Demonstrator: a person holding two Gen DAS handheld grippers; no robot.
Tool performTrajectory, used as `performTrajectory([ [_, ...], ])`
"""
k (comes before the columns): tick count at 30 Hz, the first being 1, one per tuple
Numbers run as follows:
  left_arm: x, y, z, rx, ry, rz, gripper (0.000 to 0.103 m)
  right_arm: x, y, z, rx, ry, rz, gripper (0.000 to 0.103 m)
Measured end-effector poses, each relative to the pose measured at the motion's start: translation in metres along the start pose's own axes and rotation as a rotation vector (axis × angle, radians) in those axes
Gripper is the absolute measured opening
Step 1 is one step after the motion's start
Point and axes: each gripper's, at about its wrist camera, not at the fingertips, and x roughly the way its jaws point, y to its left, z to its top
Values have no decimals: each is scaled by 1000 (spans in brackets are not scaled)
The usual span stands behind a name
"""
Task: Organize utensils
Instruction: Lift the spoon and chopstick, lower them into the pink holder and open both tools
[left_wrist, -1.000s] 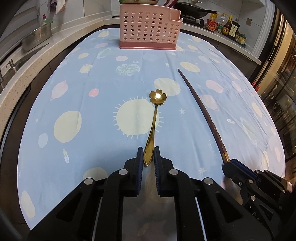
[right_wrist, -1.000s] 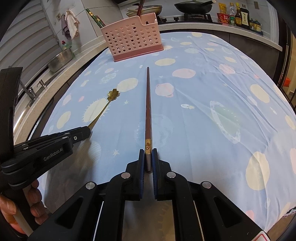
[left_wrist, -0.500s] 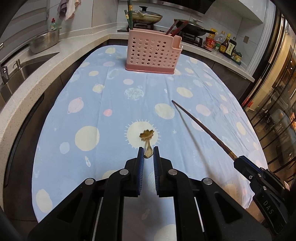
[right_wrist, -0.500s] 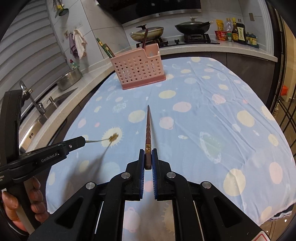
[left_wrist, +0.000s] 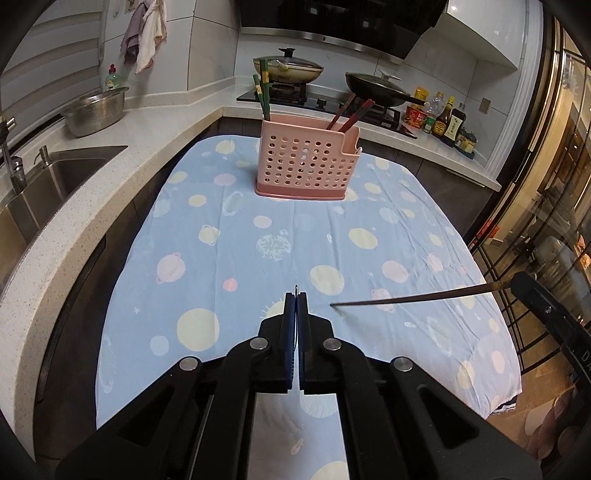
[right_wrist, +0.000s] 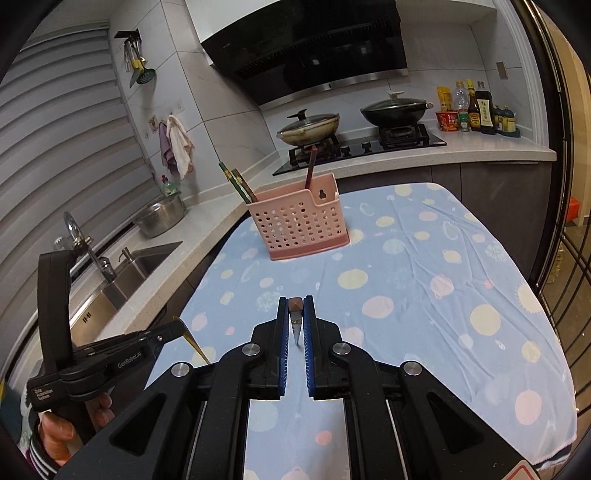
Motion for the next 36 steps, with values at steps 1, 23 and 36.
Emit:
performTrajectory([
  [1, -2, 0, 4, 2, -8, 1, 1, -1, 1, 5, -3, -12, 3, 7],
  [23, -26, -5, 139, 36, -189, -20, 1, 26, 13, 136, -49, -204, 32, 7],
  [36, 7, -9, 247, 43, -270, -34, 1, 89, 16, 235, -53, -306, 11, 7],
])
